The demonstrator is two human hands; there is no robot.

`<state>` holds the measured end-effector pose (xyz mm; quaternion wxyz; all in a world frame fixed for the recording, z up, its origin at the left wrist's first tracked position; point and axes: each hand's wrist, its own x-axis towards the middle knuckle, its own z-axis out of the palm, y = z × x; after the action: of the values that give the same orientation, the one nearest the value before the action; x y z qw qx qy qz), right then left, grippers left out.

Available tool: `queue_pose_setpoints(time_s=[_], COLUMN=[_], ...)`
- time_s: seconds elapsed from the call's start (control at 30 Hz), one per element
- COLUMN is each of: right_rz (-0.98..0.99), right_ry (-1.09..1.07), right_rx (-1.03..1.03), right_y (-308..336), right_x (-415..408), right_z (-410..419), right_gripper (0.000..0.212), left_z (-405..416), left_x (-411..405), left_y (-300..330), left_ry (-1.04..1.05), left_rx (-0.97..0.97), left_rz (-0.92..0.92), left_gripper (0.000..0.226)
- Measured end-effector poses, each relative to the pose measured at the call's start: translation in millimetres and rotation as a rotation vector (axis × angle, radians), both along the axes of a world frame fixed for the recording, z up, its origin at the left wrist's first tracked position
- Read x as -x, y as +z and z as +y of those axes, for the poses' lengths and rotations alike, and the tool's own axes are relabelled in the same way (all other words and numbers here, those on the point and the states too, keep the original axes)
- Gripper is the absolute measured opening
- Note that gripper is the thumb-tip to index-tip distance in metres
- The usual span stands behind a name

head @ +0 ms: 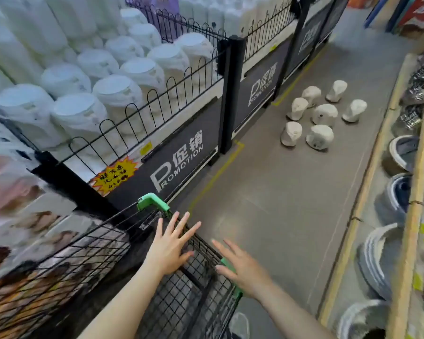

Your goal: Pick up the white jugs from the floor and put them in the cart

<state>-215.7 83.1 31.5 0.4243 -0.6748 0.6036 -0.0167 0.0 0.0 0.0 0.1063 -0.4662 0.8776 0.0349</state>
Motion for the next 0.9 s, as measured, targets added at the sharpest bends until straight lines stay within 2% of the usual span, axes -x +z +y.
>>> queue_pose_setpoints(time_s=[0.1,0.4,0.57,0.7,0.9], right_rz=[-0.013,0.002,0.033,0.04,0.053], right_ry=[0.019,0.013,-0.026,-0.049,-0.067], right_rx=[0.002,0.112,0.13,0.127,0.149], right_y=[-24,-32,-28,-28,-30], right_x=[3,24,66,113,176], right_z=[-7,-46,-78,-108,-168], right_gripper=[0.042,0.049,0.048,0.046,0.046], left_z=[-11,-50,-86,-117,-170], left_x=[2,22,60,97,166], left_y=[-15,-24,-9,1,8], left_ry=[-0.035,-0.002,-0.019,0.07,0.084], left_rx=[-0.018,-0.107,-0.072,-0.084,-0.085], left_rz=[0.039,0.085,0.008,-0.048,-0.041], left_gripper=[0.077,0.087,0.089,0.092,0.099])
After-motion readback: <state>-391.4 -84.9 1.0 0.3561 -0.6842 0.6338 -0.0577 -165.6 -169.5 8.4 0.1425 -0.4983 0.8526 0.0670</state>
